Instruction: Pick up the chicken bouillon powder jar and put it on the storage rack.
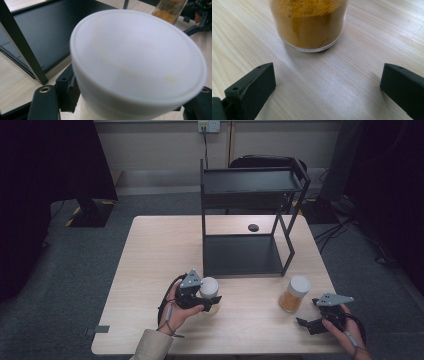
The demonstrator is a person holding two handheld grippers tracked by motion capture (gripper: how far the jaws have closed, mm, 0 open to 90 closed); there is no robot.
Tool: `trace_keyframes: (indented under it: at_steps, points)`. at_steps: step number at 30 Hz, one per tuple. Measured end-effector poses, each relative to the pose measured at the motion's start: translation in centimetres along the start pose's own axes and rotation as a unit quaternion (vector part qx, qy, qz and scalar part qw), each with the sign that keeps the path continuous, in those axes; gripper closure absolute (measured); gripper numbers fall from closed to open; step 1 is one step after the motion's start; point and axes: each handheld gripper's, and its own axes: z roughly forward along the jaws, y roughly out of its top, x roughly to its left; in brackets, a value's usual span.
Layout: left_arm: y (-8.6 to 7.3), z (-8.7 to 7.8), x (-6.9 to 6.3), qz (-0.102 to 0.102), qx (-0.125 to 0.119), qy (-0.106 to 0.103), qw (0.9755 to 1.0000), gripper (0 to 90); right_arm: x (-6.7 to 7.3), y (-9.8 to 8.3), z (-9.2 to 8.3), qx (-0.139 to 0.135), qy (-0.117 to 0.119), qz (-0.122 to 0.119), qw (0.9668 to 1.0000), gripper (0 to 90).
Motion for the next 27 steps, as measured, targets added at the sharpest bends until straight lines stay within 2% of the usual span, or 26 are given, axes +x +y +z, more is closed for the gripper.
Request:
trace_keyframes:
  at_steps: [2, 4, 7, 12, 14, 19, 27]
  points:
    - [0.0, 0.0, -0.1, 0.003, 0.000, 0.002, 1.0000, 32.0, 0.0, 0.0, 0.0, 0.000, 0.000, 0.000, 1.0000, 0.0]
    - [0.4, 0.0, -0.3, 0.021, 0.007, 0.006, 0.9997, 33.3, 0.0, 0.0, 0.0, 0.000, 0.000, 0.000, 1.0000, 0.0]
    - [0.9, 0.1, -0.5, 0.028, 0.015, 0.010, 0.9994, 34.3, 0.0, 0.0, 0.0, 0.000, 0.000, 0.000, 1.0000, 0.0]
    - [1.8, 0.3, -0.7, 0.027, 0.029, 0.012, 0.9991, 34.7, 0.0, 0.0, 0.0, 0.000, 0.000, 0.000, 1.0000, 0.0]
    - [2.1, 0.4, -0.5, 0.018, 0.033, 0.009, 0.9993, 34.8, 0.0, 0.0, 0.0, 0.000, 0.000, 0.000, 1.0000, 0.0]
    - [2.8, 0.3, -0.1, 0.004, 0.023, 0.005, 0.9997, 34.8, 0.0, 0.0, 0.0, 0.000, 0.000, 0.000, 1.0000, 0.0]
    - [4.8, 0.7, 0.2, 0.008, 0.028, -0.001, 0.9996, 34.8, 0.0, 0.0, 0.0, 0.000, 0.000, 0.000, 1.0000, 0.0]
